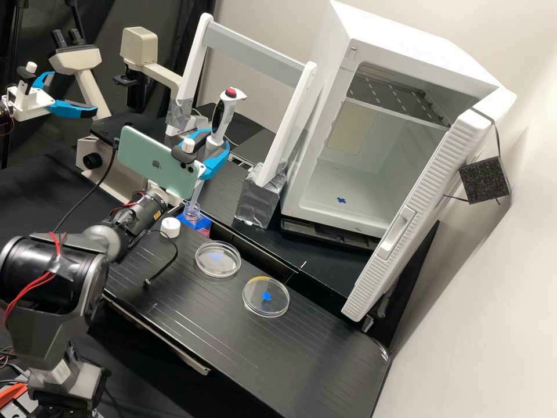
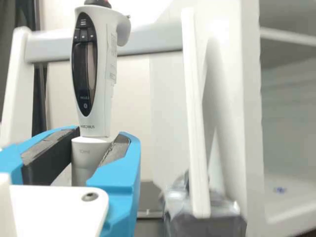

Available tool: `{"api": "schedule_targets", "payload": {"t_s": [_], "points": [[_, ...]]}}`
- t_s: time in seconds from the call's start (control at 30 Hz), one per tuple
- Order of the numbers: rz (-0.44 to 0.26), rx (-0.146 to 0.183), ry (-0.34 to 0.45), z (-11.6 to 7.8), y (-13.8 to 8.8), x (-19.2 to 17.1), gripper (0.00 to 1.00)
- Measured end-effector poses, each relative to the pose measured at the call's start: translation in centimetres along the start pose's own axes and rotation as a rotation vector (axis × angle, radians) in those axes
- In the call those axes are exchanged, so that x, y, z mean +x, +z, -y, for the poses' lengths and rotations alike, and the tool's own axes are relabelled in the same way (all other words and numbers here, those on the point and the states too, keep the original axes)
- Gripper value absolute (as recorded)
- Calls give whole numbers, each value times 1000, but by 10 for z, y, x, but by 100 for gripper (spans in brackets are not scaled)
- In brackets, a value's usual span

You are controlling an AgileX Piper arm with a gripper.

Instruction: Use the pipette

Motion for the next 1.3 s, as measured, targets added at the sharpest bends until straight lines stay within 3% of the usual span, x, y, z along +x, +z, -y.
{"api": "schedule_targets", "payload": {"t_s": [0.23, 0.47, 0.6, 0.83, 1.17, 1.3], "points": [[-51, -25, 8, -27, -12, 0, 0], [-128, -36, -100, -51, -20, -13, 0], [-162, -56, -111, -67, -17, -25, 0], [-133, -31, -52, -96, 4, -46, 0], [-120, -109, 119, -119, 27, -67, 0], [-119, -125, 154, -122, 32, -74, 0]]}}
